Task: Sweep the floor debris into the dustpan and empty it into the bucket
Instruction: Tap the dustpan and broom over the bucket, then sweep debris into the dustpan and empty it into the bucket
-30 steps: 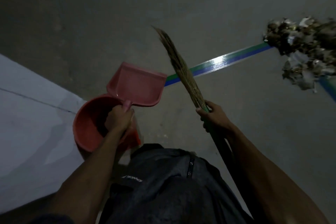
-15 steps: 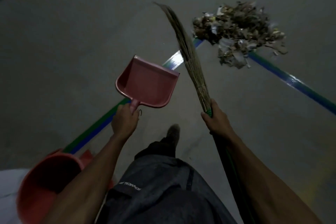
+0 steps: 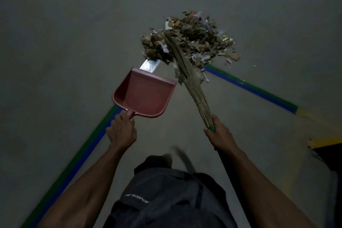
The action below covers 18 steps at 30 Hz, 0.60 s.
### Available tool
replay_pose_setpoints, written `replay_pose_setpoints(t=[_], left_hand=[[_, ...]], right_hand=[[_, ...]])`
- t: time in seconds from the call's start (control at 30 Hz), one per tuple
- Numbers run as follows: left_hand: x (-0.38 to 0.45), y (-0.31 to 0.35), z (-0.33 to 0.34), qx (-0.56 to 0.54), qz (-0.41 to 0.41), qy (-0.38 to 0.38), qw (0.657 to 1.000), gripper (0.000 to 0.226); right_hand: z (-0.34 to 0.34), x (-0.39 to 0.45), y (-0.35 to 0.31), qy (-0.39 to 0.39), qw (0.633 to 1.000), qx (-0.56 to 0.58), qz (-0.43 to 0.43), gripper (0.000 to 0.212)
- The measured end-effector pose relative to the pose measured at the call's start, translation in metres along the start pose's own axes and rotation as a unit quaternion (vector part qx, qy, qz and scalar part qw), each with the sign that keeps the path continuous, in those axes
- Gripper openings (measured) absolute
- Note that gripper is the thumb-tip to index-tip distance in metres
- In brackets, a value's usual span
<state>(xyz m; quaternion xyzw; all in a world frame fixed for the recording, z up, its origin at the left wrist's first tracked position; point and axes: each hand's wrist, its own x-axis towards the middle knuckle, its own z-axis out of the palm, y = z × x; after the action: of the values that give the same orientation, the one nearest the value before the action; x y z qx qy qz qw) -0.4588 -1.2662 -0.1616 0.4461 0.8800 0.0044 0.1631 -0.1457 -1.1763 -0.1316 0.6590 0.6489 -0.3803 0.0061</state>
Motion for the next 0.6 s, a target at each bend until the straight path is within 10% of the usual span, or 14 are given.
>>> replay_pose_setpoints(t=[0.6], left_hand=[[0.126, 0.304, 0.007, 0.007, 0.014, -0.004, 1.0, 0.031]], right_hand=[[-0.234, 0.278, 0.089, -0.061, 0.998, -0.033, -0.009, 0.074]])
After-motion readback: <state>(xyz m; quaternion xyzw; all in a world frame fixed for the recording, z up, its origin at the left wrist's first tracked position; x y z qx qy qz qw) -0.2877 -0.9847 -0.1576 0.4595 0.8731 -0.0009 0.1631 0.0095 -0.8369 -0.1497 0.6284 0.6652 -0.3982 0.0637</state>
